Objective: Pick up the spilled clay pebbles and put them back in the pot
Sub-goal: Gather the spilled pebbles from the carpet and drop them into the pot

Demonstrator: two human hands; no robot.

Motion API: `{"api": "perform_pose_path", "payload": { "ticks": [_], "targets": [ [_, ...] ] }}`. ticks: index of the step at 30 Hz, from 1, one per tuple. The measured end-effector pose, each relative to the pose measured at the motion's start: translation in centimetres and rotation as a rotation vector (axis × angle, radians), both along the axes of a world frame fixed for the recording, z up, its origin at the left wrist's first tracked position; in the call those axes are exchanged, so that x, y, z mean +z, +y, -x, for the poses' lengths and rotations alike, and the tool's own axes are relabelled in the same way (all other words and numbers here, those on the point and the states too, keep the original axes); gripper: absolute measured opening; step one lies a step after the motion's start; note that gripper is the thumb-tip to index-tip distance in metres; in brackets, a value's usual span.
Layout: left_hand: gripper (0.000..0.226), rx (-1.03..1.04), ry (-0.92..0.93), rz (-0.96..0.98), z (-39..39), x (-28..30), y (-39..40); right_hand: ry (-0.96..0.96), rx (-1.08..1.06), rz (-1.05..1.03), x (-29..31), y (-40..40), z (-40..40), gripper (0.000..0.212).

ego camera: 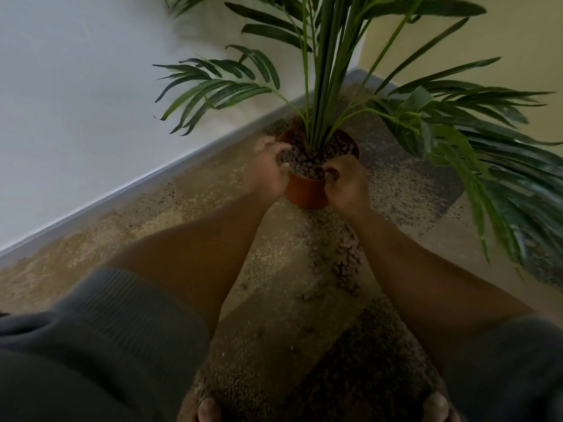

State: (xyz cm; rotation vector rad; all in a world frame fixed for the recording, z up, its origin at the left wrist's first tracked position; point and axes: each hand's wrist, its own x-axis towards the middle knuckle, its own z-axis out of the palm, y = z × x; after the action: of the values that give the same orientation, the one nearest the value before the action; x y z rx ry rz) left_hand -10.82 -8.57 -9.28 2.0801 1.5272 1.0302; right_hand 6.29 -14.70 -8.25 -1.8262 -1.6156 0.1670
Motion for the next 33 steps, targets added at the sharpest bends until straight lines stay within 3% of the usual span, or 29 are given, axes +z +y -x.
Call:
{"api": "perform_pose_path", "payload": {
  "ticks": [3,6,11,14,19,23,28,33],
  "targets": [
    [0.031,0.087,-0.008,0.048,1.8,-0.8,-1.1,-0.032,0.037,-0.139,-0.1,-1.1,0.6,0.020],
    [0.028,0.149,0.003,0.216,3.5,-2.2,-2.5,0.003,0.159,-0.129,-0.4,-1.9,1.8,0.015],
    [0.016,0.116,0.261,0.506,5.1,-5.0,-4.9,0.095,0.352,0.051,-2.1,-3.6,4.7,0.012],
    [0.013,0.025,0.431,0.638,5.7,-5.8,-6.7,0.072,0.442,0.291,-3.4,-4.6,6.1,0.012],
    [0.008,0.006,0.401,0.724,6.8,-6.8,-9.7,0.009,0.527,0.827,-5.4,-6.3,8.0,0.018],
    [0.033,-0.020,0.428,0.836,8.4,-7.4,-11.6,-0.163,0.585,1.045,-6.2,-7.6,8.1,0.028],
    [0.034,-0.006,0.473,0.909,9.8,-8.5,-13.7,-0.321,0.603,1.107,-6.1,-8.7,7.9,0.032],
    [0.027,0.030,0.513,0.867,9.7,-8.7,-15.2,-0.412,0.691,1.061,-6.3,-9.2,8.1,0.020]
  ]
}}
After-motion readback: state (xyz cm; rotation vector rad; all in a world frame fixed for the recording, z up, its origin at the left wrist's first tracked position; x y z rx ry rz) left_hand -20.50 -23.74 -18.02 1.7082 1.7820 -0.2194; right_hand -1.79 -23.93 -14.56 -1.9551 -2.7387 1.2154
